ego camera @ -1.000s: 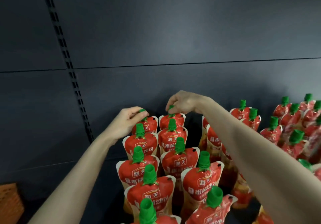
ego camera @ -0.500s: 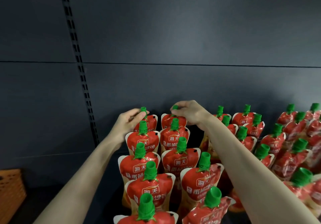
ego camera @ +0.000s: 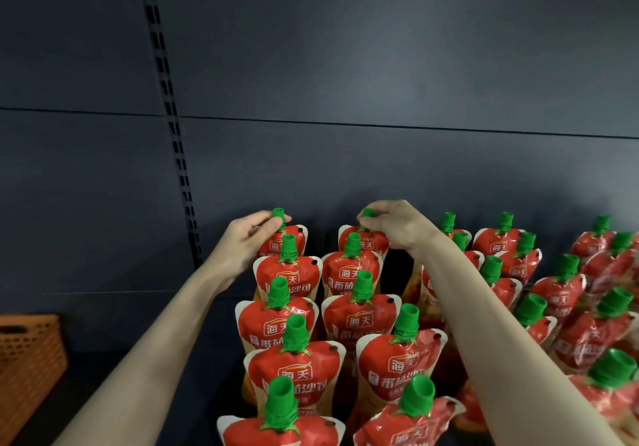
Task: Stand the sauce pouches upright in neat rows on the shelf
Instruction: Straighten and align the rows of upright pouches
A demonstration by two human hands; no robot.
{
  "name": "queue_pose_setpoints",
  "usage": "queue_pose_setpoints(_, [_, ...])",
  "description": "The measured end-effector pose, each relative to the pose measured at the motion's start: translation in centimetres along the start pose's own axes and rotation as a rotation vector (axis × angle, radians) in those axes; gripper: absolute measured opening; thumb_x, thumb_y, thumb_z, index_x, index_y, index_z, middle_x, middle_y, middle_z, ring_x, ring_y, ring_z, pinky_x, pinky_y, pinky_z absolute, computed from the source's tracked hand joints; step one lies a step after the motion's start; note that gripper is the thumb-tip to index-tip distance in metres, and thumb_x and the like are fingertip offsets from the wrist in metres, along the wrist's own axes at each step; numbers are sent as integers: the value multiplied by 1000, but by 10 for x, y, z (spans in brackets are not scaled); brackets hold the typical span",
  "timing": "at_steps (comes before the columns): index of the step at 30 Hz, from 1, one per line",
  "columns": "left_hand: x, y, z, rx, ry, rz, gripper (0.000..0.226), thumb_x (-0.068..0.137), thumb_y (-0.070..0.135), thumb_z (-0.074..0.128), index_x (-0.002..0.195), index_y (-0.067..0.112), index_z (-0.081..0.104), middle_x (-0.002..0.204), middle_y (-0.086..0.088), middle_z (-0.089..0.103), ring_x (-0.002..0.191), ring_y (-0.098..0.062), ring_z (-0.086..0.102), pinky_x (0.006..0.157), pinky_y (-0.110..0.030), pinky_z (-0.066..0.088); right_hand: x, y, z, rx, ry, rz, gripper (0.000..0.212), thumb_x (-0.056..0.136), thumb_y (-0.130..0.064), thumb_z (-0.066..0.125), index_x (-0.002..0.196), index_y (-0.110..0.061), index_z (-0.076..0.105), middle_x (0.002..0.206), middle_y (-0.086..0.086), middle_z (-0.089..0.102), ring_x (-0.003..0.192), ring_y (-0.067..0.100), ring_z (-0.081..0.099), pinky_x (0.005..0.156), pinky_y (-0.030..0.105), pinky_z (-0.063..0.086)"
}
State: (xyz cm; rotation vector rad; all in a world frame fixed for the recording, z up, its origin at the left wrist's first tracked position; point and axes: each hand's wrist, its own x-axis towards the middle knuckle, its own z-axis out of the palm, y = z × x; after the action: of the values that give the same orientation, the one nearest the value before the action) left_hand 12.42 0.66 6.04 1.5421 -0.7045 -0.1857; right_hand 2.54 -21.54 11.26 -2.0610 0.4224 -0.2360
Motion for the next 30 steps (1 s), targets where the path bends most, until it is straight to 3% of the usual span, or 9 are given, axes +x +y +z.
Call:
queue_pose_setpoints(3, [1, -1, -5, 21, 16, -11, 19, 94, 24, 51, 101, 23, 68, 93, 4, 74, 85, -11, 70, 71, -26, 57, 1, 1, 0, 1, -10, -5, 10, 91, -18, 58, 99, -13, 64, 97, 9, 65, 93, 24, 63, 81, 34, 52])
queue_pose_setpoints(6, [1, -3, -9, 22, 18, -16, 20, 94, 26, 50, 102, 24, 68, 97, -1, 73, 88, -16, 70, 74, -32, 57, 4, 2, 3, 11, -25, -9, 10, 91, -19, 58, 98, -14, 64, 95, 8, 66, 93, 25, 64, 86, 38, 53])
queue_pose_setpoints(12, [-1, -4, -5, 24, 26, 25, 20, 95, 25, 50, 102, 23, 68, 95, 3, 73, 85, -9, 69, 72, -22, 56, 6, 3, 7, 19, -49, -29, 8, 92, -20, 58, 96, -15, 63, 81, 1, 62, 76, 17, 60, 75, 33, 51])
queue_pose_setpoints(17, [-2, -4, -7, 41, 16, 20, 21, 95, 26, 49, 104, 22, 68, 96, -1, 72, 86, -12, 69, 72, -23, 56, 6, 3, 6, 8, -52, -14, 12, 92, -21, 58, 101, -15, 63, 90, 5, 63, 84, 20, 61, 80, 35, 52])
queue_pose_setpoints(20, [-2, -3, -7, 39, 3, 29, 20, 95, 24, 48, 102, 23, 68, 95, 5, 73, 87, -9, 69, 70, -20, 55, 5, 2, 6, -8, -52, -4, 15, 92, -22, 57, 104, -15, 63, 96, 7, 63, 89, 22, 62, 85, 37, 52])
queue_pose_setpoints(30, [-4, 0, -9, 16, -12, 11, 22, 96, 23, 47, 106, 19, 67, 94, 9, 73, 87, -9, 69, 72, -22, 57, 3, 0, 6, -23, -45, 3, 14, 92, -22, 57, 104, -17, 63, 98, 7, 64, 88, 21, 62, 79, 35, 52])
